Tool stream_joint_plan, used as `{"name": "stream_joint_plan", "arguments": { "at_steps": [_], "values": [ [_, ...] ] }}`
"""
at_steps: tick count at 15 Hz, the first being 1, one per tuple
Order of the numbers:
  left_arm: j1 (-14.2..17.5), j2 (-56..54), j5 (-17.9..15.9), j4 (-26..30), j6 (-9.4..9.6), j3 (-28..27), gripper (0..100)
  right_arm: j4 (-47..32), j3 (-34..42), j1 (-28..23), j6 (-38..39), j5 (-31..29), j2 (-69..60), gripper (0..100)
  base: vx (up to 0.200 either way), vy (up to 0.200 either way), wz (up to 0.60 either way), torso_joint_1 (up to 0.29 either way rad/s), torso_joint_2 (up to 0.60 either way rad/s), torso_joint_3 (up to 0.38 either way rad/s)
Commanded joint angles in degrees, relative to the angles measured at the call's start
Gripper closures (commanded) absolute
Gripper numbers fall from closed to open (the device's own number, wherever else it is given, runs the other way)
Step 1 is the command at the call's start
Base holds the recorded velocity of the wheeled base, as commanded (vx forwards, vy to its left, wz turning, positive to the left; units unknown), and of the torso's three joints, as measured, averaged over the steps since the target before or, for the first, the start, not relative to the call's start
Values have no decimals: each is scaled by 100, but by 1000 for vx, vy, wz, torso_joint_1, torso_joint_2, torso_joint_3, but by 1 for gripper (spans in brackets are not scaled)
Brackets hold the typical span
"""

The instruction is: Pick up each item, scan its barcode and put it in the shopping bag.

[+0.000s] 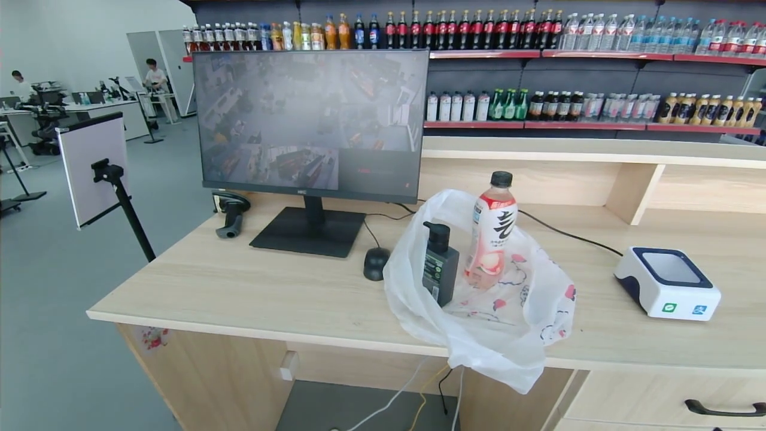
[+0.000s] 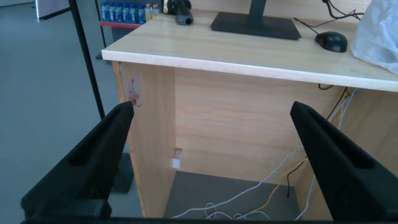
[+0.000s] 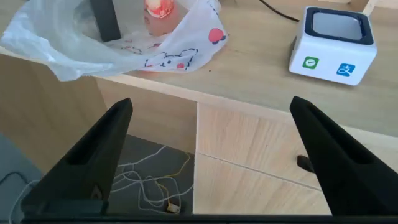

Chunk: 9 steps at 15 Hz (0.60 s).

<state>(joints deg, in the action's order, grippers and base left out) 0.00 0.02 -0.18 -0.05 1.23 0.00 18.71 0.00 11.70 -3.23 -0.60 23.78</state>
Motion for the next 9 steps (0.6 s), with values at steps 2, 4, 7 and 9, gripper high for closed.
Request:
{"name": "stream_joint_plan", "arguments": {
  "at_steps": [2, 4, 7, 9],
  "values": [
    [0, -2, 1, 5, 0, 0, 0, -1748, 0, 201, -90, -107, -1842, 0, 0, 0, 0, 0, 0, 0],
    [0, -2, 1, 5, 0, 0, 0, -1845, 0, -45, 429, -134, -1359, 0, 0, 0, 0, 0, 0, 0],
    [0, -2, 1, 5, 0, 0, 0, -1845, 0, -933, 385, -134, -1341, 0, 0, 0, 0, 0, 0, 0],
    [0, -2, 1, 5, 0, 0, 0, -1827, 0, -1381, 490, -195, -2044, 0, 0, 0, 0, 0, 0, 0]
  ]
}}
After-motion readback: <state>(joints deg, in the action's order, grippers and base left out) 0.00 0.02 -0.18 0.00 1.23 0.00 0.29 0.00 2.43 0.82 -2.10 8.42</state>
